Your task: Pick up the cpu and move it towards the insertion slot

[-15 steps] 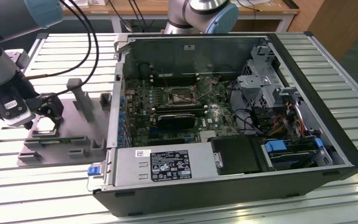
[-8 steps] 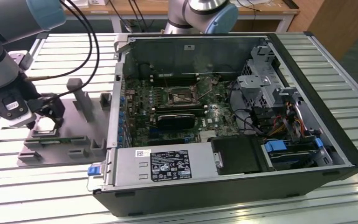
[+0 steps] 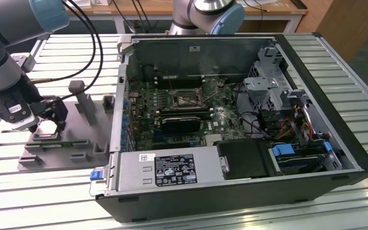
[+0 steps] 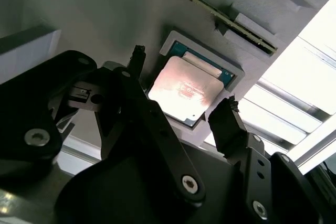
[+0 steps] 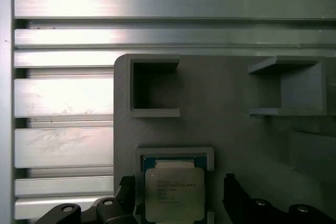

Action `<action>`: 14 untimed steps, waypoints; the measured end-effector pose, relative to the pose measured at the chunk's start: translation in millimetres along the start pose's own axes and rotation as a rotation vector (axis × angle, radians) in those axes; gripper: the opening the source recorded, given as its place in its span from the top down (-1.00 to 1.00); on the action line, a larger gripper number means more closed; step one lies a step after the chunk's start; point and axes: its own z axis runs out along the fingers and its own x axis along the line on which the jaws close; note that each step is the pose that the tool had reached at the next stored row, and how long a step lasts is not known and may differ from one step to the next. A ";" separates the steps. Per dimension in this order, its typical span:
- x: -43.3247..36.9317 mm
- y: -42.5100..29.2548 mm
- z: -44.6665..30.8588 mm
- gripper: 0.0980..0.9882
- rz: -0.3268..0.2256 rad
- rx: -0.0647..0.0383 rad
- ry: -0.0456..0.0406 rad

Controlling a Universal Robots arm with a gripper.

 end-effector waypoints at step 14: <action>0.9 -0.1 0.6 -0.50 0.000 0.000 0.0074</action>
